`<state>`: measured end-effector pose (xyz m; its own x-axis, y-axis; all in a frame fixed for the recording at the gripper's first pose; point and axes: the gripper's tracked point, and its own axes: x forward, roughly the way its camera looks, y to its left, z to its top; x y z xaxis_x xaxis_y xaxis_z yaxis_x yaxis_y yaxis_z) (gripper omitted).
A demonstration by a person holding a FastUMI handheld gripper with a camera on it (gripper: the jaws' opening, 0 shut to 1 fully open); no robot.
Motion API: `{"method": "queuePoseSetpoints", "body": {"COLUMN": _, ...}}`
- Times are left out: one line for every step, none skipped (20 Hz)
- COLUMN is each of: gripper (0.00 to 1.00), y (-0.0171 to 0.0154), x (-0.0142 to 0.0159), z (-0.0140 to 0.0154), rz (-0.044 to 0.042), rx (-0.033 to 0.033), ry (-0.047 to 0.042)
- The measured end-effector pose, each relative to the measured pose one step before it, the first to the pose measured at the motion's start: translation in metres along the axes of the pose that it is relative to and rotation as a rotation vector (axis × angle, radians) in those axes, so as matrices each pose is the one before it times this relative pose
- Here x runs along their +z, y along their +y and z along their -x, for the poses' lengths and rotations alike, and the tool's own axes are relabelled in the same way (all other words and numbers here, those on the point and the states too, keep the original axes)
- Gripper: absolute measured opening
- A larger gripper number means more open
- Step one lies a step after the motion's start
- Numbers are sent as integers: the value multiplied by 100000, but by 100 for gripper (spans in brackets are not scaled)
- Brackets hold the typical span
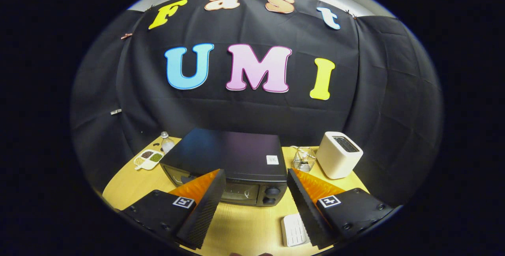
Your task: Open the toaster oven, put the food inside, and close the toaster oven door.
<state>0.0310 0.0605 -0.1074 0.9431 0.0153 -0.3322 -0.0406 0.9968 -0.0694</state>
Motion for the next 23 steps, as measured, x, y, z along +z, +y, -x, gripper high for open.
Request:
{"method": "queuePoseSetpoints", "body": {"gripper": 97, "y": -553, "x": 418, "z": 478, "rz": -1080, "rx": -141, "ry": -1359}}
{"method": "queuePoseSetpoints", "body": {"gripper": 97, "y": -552, "x": 455, "z": 469, "rz": -1269, "rx": 143, "ry": -1081}}
{"method": "queuePoseSetpoints", "body": {"gripper": 97, "y": -336, "x": 284, "z": 375, "rz": -911, "rx": 208, "ry": -652}}
{"method": "queuePoseSetpoints", "body": {"gripper": 97, "y": -454, "x": 124, "z": 386, "rz": -606, "rx": -141, "ry": -256}}
{"method": "queuePoseSetpoints", "body": {"gripper": 97, "y": -498, "x": 261, "z": 409, "rz": -609, "rx": 351, "ry": -667}}
{"method": "queuePoseSetpoints", "body": {"gripper": 97, "y": -407, "x": 347, "z": 518, "rz": -675, "rx": 347, "ry": -869}}
{"method": "queuePoseSetpoints", "body": {"gripper": 97, "y": -334, "x": 332, "z": 458, "rz": -537, "rx": 452, "ry": -1010}}
{"method": "queuePoseSetpoints", "body": {"gripper": 97, "y": -446, "x": 76, "z": 360, "rz": -91, "rx": 147, "ry": -311}}
{"method": "queuePoseSetpoints", "body": {"gripper": 97, "y": -400, "x": 153, "z": 306, "rz": 60, "rx": 202, "ry": -250}}
{"method": "queuePoseSetpoints", "body": {"gripper": 97, "y": -404, "x": 55, "z": 311, "rz": -120, "rx": 165, "ry": -80}}
{"method": "queuePoseSetpoints", "body": {"gripper": 97, "y": -174, "x": 81, "z": 315, "rz": -273, "rx": 610, "ry": -191}}
{"method": "queuePoseSetpoints", "body": {"gripper": 97, "y": -271, "x": 30, "z": 228, "rz": -239, "rx": 385, "ry": -136}}
{"method": "queuePoseSetpoints", "body": {"gripper": 97, "y": -278, "x": 82, "z": 301, "rz": -110, "rx": 176, "ry": -113}}
{"method": "queuePoseSetpoints", "body": {"gripper": 97, "y": -383, "x": 120, "z": 267, "rz": 5, "rx": 13, "ry": -297}}
{"method": "queuePoseSetpoints", "body": {"gripper": 97, "y": -282, "x": 57, "z": 271, "rz": -1, "rx": -2, "ry": -189}}
{"method": "queuePoseSetpoints", "body": {"gripper": 97, "y": -236, "x": 67, "z": 226, "rz": -89, "rx": 81, "ry": -182}}
{"method": "queuePoseSetpoints", "body": {"gripper": 97, "y": -144, "x": 112, "z": 179, "rz": -139, "rx": 153, "ry": -323}}
{"method": "queuePoseSetpoints", "body": {"gripper": 97, "y": -128, "x": 90, "z": 205, "rz": 50, "rx": 235, "ry": -234}}
{"method": "queuePoseSetpoints", "body": {"gripper": 97, "y": -219, "x": -8, "z": 125, "rz": 182, "rx": -194, "ry": 74}}
{"method": "queuePoseSetpoints", "body": {"gripper": 97, "y": -250, "x": -32, "z": 57, "rz": 88, "rx": -239, "ry": 72}}
{"method": "queuePoseSetpoints", "body": {"gripper": 97, "y": -48, "x": 27, "z": 173, "rz": -141, "rx": -112, "ry": -33}}
{"method": "queuePoseSetpoints", "body": {"gripper": 97, "y": -35, "x": 143, "z": 103, "rz": -187, "rx": 106, "ry": -258}}
{"method": "queuePoseSetpoints", "body": {"gripper": 97, "y": 26, "x": 55, "z": 21, "rz": -152, "rx": 35, "ry": -18}}
